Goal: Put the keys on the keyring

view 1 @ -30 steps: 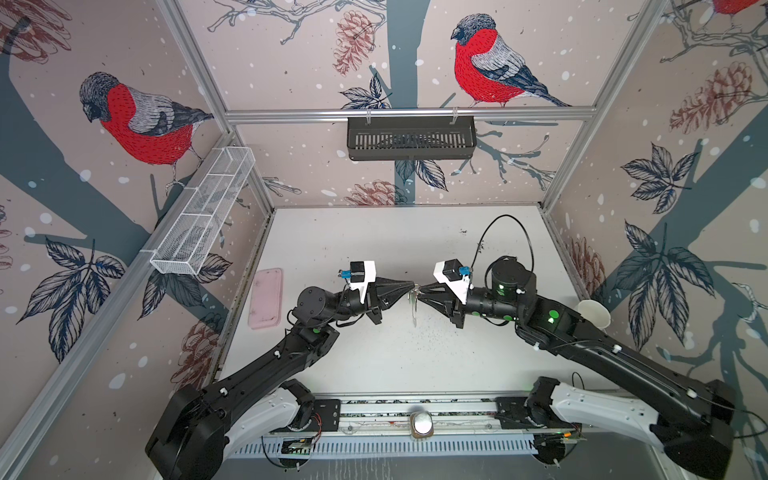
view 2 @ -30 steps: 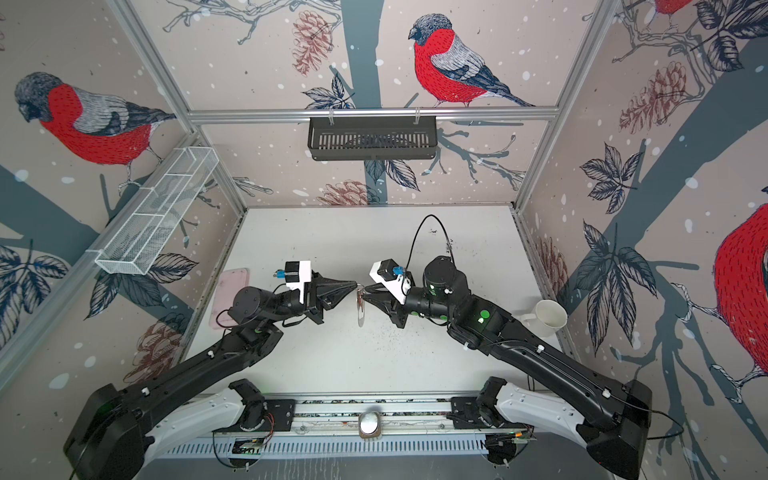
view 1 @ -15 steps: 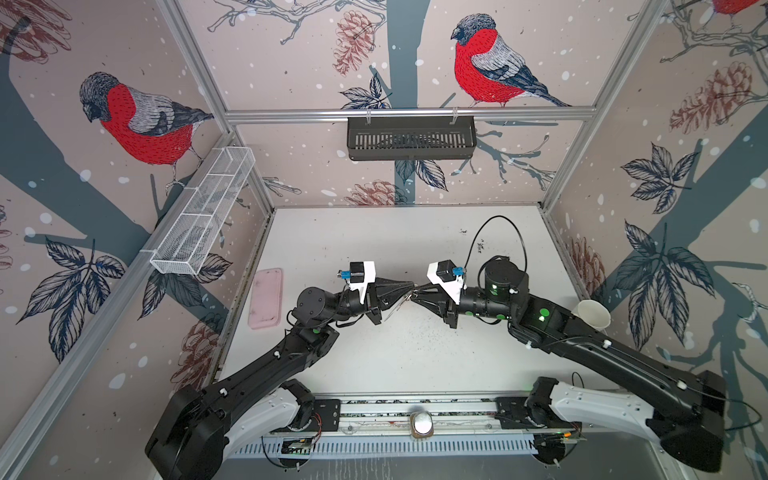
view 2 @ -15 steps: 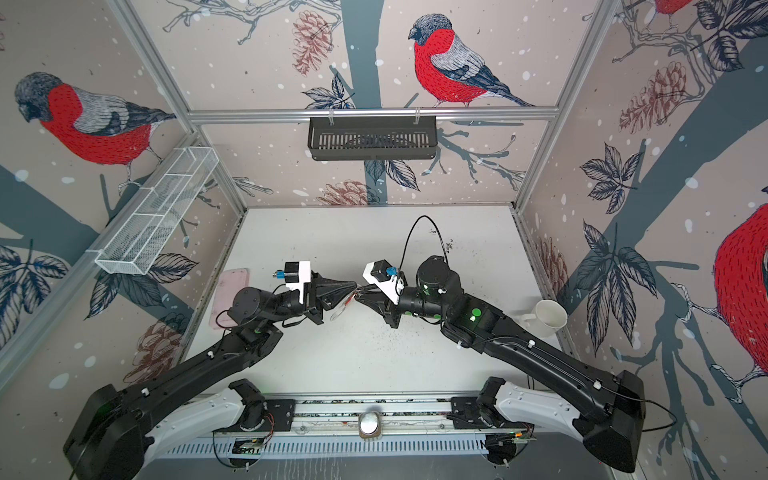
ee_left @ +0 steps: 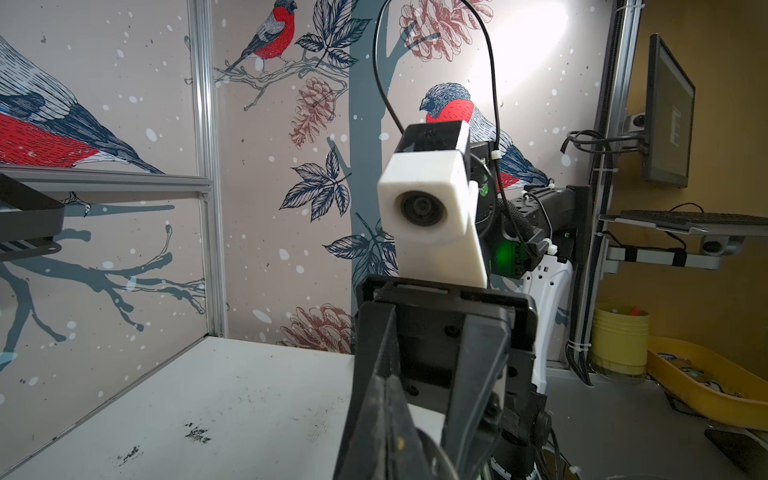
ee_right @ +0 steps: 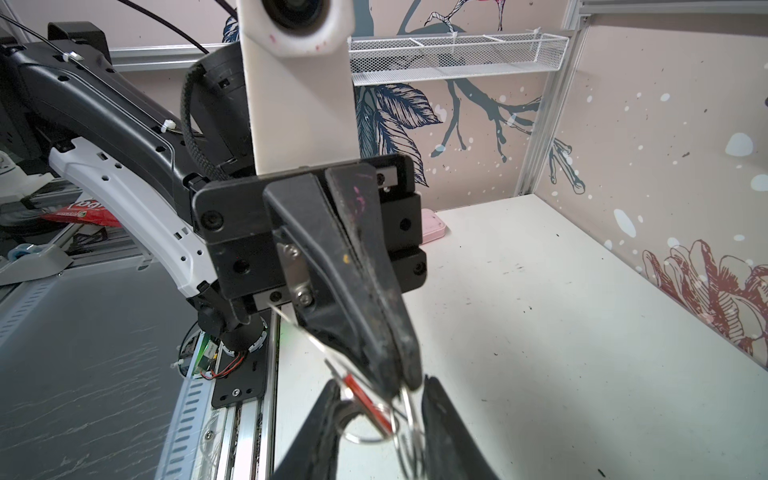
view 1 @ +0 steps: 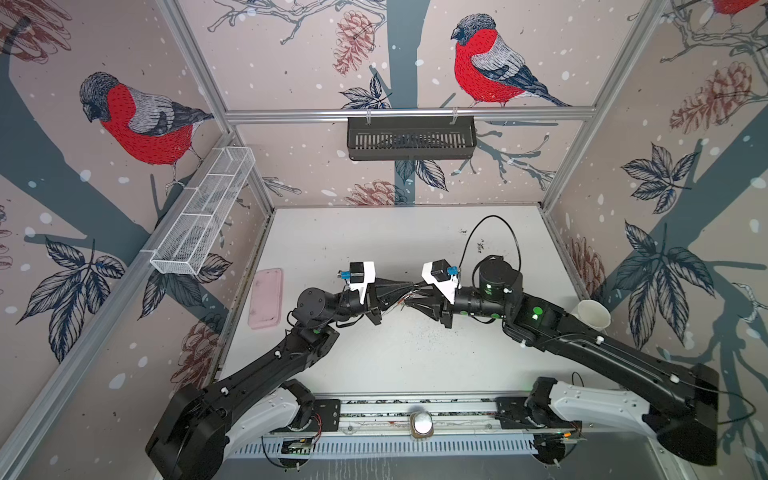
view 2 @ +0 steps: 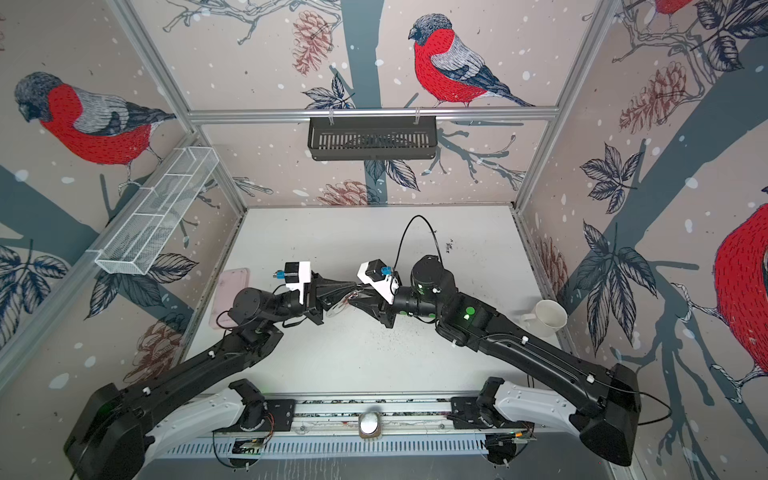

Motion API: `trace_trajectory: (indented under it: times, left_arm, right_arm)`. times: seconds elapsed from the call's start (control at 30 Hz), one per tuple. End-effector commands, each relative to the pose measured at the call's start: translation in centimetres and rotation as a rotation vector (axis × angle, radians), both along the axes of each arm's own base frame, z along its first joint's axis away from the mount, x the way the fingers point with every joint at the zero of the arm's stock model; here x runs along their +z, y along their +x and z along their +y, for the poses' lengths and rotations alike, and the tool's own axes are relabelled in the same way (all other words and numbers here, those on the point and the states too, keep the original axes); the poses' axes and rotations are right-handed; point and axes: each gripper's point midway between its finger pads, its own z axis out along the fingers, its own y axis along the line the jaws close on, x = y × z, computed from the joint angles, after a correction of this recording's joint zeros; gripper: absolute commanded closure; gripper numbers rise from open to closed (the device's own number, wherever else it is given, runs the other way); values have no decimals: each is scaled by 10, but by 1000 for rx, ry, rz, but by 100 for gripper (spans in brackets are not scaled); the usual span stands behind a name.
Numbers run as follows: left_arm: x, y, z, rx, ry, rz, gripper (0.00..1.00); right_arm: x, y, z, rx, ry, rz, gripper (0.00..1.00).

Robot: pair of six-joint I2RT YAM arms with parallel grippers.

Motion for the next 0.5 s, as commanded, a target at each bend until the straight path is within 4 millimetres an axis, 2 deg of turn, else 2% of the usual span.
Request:
trace_trajectory:
  times: [0.0, 0.13, 0.27, 0.47]
  left_arm:
    - [9, -7, 3, -14, -32, -49, 100]
    - [10, -6, 4, -8, -35, -54, 100]
    - [10, -6, 5, -5, -35, -57, 100]
    - [12, -5, 5, -5, -40, -60, 100]
  right_arm:
    - [12, 4, -1, -24, 25, -45, 63]
    - [5, 5, -7, -46, -11, -44, 60]
    - [-5, 6, -14, -75, -47, -29, 61]
    - [-9, 4, -19, -81, -48, -16, 61]
